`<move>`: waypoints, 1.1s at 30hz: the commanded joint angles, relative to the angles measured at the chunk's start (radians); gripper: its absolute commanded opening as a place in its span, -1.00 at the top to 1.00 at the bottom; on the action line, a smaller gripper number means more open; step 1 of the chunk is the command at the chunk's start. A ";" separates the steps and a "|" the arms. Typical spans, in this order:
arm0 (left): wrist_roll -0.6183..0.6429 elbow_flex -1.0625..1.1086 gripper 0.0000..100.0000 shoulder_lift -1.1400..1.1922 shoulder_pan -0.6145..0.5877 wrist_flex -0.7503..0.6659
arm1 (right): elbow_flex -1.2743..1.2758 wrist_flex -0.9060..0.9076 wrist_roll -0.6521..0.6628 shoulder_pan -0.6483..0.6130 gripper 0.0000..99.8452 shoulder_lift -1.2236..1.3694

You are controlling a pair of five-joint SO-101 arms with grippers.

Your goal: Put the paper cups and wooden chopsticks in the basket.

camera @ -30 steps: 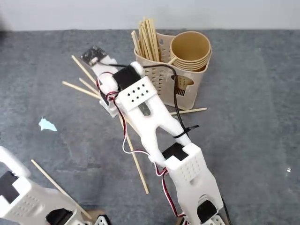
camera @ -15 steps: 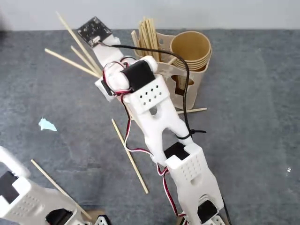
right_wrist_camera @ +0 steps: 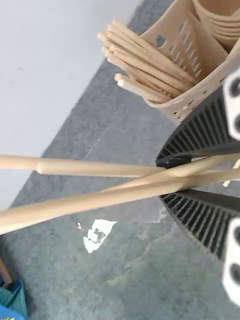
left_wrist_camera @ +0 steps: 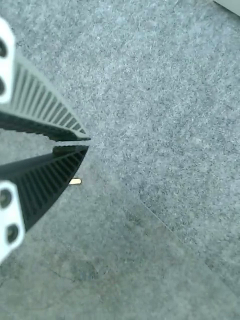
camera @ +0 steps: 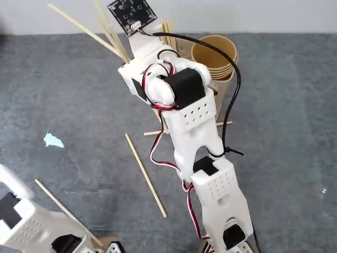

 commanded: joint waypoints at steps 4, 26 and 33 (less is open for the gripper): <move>-0.008 -0.005 0.98 -0.049 0.008 -0.020 | -0.038 -0.101 -0.064 0.065 0.98 -0.128; -0.008 -0.005 0.98 -0.048 0.008 -0.020 | -0.035 -0.610 -0.066 0.220 0.98 -0.047; -0.008 -0.005 0.98 -0.048 0.008 -0.020 | -0.041 -0.616 -0.064 0.257 0.98 0.073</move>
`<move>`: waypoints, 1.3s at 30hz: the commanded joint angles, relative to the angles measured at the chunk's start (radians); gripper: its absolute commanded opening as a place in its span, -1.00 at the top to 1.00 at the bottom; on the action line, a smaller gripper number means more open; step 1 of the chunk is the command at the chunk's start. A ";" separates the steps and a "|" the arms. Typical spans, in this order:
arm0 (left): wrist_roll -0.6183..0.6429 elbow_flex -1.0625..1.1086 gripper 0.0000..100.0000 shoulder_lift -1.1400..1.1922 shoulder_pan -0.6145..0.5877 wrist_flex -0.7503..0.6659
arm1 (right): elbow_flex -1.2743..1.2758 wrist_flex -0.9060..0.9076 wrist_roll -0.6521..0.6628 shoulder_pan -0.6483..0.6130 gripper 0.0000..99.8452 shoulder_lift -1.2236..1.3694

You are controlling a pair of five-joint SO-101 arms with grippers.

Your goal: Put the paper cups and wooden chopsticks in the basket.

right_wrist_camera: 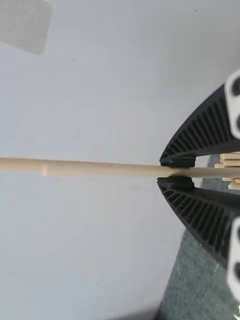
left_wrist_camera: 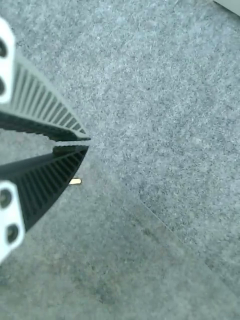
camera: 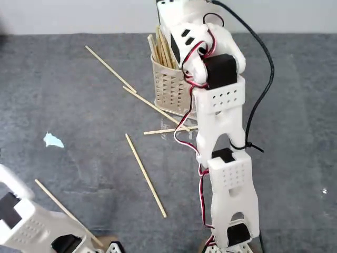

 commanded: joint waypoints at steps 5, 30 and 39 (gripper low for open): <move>-0.008 -0.005 0.98 -0.048 0.008 -0.020 | -0.038 -0.013 -0.003 0.030 0.98 0.059; -0.008 -0.005 0.98 -0.048 0.008 -0.020 | -0.037 0.464 -0.009 -0.005 0.78 -0.102; -0.008 -0.005 0.98 -0.048 0.008 -0.017 | -0.031 0.642 0.000 -0.097 0.78 -0.117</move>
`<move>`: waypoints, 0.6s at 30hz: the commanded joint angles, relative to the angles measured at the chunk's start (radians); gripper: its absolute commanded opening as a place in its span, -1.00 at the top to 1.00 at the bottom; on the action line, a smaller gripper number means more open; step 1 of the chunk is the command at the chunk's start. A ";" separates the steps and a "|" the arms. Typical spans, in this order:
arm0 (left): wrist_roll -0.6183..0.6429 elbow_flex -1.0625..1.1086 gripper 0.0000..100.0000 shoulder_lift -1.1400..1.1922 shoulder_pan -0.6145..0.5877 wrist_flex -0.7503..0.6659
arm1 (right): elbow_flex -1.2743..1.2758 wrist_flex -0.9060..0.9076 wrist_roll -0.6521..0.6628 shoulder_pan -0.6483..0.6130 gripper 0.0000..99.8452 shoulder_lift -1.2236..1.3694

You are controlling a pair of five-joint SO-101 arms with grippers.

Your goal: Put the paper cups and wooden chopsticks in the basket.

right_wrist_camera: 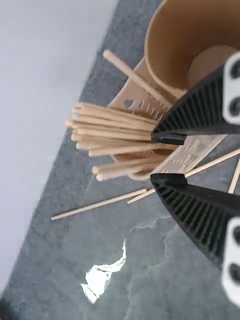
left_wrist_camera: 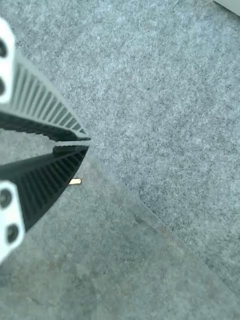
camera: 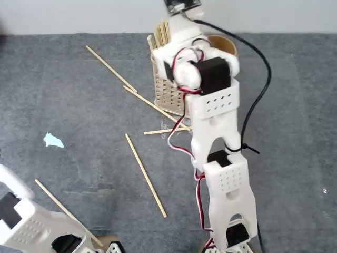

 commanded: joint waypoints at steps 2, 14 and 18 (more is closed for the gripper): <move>-0.008 -0.005 0.98 -0.048 0.006 -0.017 | -0.020 0.047 0.014 -0.047 0.78 -0.061; -0.009 -0.005 0.98 -0.049 0.006 -0.020 | 0.732 0.038 0.018 -0.229 0.78 -0.234; -0.008 -0.005 0.98 -0.048 0.008 -0.020 | 0.896 -0.027 0.018 -0.289 0.78 -0.211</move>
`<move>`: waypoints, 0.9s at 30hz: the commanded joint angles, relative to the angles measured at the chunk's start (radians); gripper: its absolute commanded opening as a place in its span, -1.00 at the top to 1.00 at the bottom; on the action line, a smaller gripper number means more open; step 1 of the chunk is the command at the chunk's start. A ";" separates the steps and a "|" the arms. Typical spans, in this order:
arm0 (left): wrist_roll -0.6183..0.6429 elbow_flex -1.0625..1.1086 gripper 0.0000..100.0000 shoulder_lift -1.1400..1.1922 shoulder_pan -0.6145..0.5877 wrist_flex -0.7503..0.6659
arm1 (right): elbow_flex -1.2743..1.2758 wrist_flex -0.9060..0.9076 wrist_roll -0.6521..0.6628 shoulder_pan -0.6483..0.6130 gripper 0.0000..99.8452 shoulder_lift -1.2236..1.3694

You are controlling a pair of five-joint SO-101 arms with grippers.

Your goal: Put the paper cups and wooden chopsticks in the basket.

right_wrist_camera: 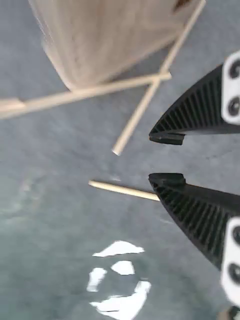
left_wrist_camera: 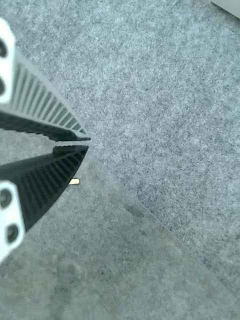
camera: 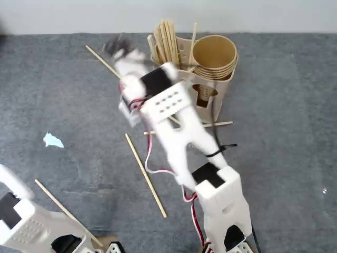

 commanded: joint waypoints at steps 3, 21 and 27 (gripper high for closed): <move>-0.008 -0.005 0.98 -0.048 0.008 -0.015 | 0.141 -0.087 0.003 -0.061 0.78 0.005; -0.008 -0.005 0.98 -0.048 0.008 -0.011 | 0.147 -0.245 0.005 -0.102 0.78 0.364; -0.008 -0.005 0.98 -0.048 0.008 -0.011 | 0.147 -0.228 0.005 -0.102 0.96 0.383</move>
